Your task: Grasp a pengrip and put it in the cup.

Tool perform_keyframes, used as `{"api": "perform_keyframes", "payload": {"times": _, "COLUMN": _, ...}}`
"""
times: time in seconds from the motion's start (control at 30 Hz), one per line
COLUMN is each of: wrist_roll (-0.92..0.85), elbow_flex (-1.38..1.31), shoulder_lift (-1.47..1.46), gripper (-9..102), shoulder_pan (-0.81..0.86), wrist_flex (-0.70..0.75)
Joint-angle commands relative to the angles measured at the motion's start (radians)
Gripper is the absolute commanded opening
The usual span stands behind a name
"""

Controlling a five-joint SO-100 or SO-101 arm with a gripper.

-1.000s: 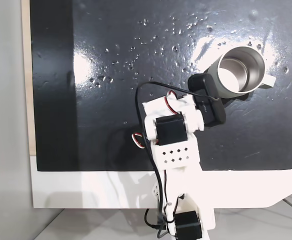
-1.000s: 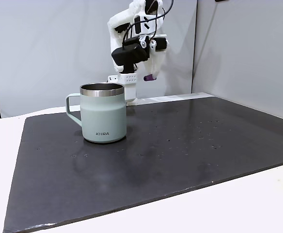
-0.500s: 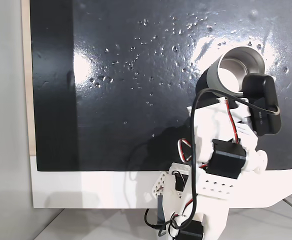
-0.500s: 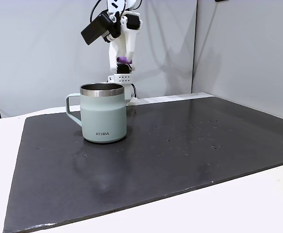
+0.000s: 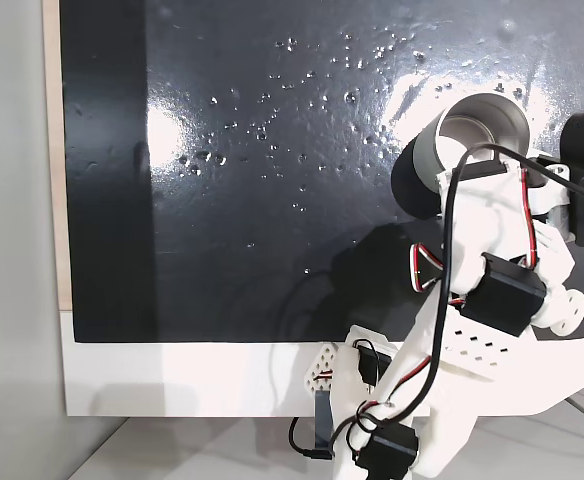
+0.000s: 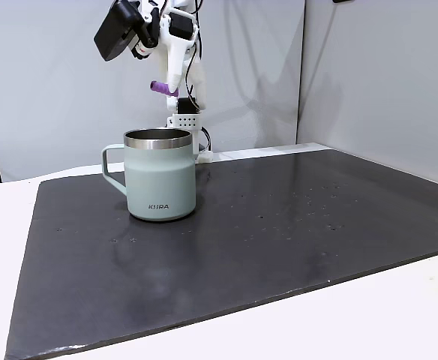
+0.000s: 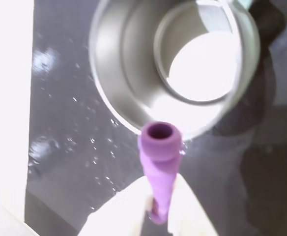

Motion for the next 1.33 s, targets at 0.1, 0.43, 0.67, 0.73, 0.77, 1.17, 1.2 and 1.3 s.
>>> {"api": "perform_keyframes", "payload": {"times": 0.1, "wrist_roll": -0.025, "elbow_flex": -0.057, "shoulder_lift": -0.009, "gripper": 0, "shoulder_pan": 0.012, "wrist_flex": -0.092}}
{"api": "perform_keyframes", "payload": {"times": 0.43, "wrist_roll": -0.087, "elbow_flex": -0.015, "shoulder_lift": 0.014, "gripper": 13, "shoulder_pan": 0.026, "wrist_flex": -0.095}}
{"api": "perform_keyframes", "payload": {"times": 0.67, "wrist_roll": -0.1, "elbow_flex": 0.011, "shoulder_lift": 0.038, "gripper": 31, "shoulder_pan": 0.034, "wrist_flex": -0.094}}
{"api": "perform_keyframes", "payload": {"times": 0.73, "wrist_roll": -0.101, "elbow_flex": 0.011, "shoulder_lift": 0.038, "gripper": 31, "shoulder_pan": 0.037, "wrist_flex": -0.095}}
{"api": "perform_keyframes", "payload": {"times": 0.77, "wrist_roll": -0.103, "elbow_flex": 0.011, "shoulder_lift": 0.038, "gripper": 31, "shoulder_pan": 0.037, "wrist_flex": -0.095}}
{"api": "perform_keyframes", "payload": {"times": 1.17, "wrist_roll": -0.129, "elbow_flex": 0.015, "shoulder_lift": 0.043, "gripper": 31, "shoulder_pan": 0.06, "wrist_flex": -0.095}}
{"api": "perform_keyframes", "payload": {"times": 1.2, "wrist_roll": -0.129, "elbow_flex": 0.014, "shoulder_lift": 0.046, "gripper": 31, "shoulder_pan": 0.06, "wrist_flex": -0.095}}
{"api": "perform_keyframes", "payload": {"times": 1.3, "wrist_roll": -0.132, "elbow_flex": 0.012, "shoulder_lift": 0.055, "gripper": 30, "shoulder_pan": 0.06, "wrist_flex": -0.095}}
